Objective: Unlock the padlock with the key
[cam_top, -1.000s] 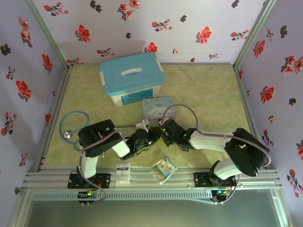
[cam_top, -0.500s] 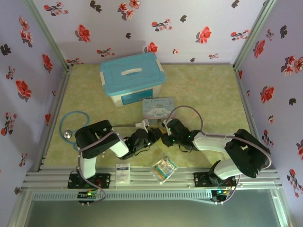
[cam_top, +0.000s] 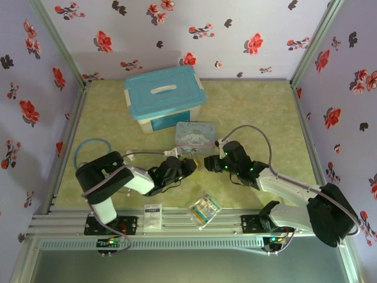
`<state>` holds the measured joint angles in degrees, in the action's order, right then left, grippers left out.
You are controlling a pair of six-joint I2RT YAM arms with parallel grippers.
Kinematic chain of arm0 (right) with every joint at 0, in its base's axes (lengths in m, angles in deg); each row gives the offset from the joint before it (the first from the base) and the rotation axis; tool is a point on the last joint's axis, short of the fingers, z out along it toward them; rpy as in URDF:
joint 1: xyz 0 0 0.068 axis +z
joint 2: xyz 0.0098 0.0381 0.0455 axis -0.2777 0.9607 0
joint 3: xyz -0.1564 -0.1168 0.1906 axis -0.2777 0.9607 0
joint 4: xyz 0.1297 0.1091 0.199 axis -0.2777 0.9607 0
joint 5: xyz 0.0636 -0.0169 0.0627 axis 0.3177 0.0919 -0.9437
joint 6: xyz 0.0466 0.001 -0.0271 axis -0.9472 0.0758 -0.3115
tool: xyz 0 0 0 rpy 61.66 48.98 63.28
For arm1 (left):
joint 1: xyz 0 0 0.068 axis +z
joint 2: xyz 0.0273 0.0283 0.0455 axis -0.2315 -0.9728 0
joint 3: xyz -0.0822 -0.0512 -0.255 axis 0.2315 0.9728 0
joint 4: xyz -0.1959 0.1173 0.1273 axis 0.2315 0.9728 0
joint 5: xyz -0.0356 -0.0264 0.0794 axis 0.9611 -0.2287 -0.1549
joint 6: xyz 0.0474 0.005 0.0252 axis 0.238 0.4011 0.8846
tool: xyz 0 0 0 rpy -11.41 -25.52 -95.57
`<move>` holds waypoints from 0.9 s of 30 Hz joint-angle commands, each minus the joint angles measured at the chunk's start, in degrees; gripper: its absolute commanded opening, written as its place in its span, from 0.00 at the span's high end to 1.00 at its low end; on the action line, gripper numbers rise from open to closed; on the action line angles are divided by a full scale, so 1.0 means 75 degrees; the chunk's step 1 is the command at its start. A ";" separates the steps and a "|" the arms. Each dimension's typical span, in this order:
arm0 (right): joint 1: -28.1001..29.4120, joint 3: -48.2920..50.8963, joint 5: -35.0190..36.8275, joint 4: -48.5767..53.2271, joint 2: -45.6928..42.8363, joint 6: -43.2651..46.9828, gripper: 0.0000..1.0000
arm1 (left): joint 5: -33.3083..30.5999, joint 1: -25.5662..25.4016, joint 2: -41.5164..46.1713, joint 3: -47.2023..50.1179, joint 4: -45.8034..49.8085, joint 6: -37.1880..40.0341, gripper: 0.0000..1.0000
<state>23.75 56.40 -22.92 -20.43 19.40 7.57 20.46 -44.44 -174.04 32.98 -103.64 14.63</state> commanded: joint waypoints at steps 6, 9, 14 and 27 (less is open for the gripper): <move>-0.0407 -0.1325 0.1330 0.1482 0.0580 -0.0127 0.45 | 0.0058 0.0316 0.0879 -0.0347 0.2868 0.1164 0.95; -0.0414 -0.1684 0.1364 0.1600 0.0788 -0.0022 0.45 | 0.0264 0.0481 0.0947 -0.0587 0.3750 0.1612 0.95; -0.0416 -0.1874 0.1396 0.1645 0.0979 0.0024 0.47 | 0.0087 0.0549 0.1317 -0.1138 0.5422 0.2369 0.95; -0.0407 -0.1788 0.1153 0.1304 0.1305 -0.0274 0.48 | -0.1202 0.0374 0.1008 -0.2743 0.8625 0.3687 0.91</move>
<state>20.87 43.50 -14.26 -10.10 28.89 6.59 16.18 -41.09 -164.55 15.25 -47.78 38.43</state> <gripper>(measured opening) 0.521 0.089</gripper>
